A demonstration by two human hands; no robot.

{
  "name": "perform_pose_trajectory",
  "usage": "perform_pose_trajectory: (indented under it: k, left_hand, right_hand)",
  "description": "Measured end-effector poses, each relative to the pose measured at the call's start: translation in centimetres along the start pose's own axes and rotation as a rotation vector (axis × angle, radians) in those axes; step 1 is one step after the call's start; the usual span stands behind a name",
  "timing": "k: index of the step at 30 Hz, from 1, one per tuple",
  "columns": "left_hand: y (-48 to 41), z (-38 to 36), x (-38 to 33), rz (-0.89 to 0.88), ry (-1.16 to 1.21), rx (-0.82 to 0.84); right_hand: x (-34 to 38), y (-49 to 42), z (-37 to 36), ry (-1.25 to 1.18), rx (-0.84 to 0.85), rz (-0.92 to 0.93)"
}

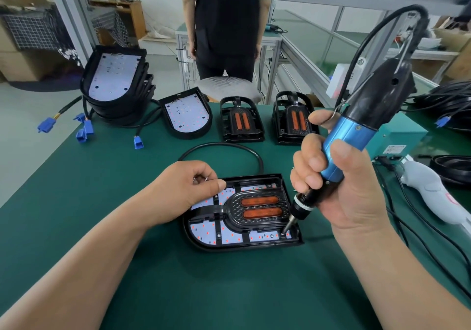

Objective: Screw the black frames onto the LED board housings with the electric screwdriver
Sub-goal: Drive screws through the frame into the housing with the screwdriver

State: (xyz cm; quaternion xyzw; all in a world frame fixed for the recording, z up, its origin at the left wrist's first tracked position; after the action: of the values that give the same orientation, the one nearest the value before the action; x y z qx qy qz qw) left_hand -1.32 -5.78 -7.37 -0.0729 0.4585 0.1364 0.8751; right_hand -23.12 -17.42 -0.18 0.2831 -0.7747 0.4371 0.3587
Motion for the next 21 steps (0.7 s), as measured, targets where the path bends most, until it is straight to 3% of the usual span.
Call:
perform_pose_trajectory:
  k: [5,10,21]
  left_hand:
    - [-0.1,-0.1,0.0,-0.005,-0.015,0.001]
    - [0.0,-0.1,-0.1,-0.005,-0.024,-0.003]
    - [-0.1,0.1,-0.1,-0.007,-0.003,-0.005]
  right_hand:
    - [0.9,0.0,0.8,-0.008,-0.082,0.058]
    - [2.2,0.2,3.8,-0.021,-0.342,0.12]
    - [6.8,2.6,12.7,0.076,-0.666,-0.005]
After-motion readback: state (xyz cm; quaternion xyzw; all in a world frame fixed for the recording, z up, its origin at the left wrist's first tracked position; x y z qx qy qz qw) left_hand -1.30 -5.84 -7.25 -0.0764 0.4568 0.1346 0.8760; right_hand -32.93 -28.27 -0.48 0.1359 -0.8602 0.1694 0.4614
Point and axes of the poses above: each hand's wrist, its own y-axis away from the middle knuckle, its own z-axis out of the back of the hand, x = y × z, the point moved 6 cm from there along -y, towards the middle knuckle, and after that the axes turned 4 degrees about x, right-handed, at the moved point
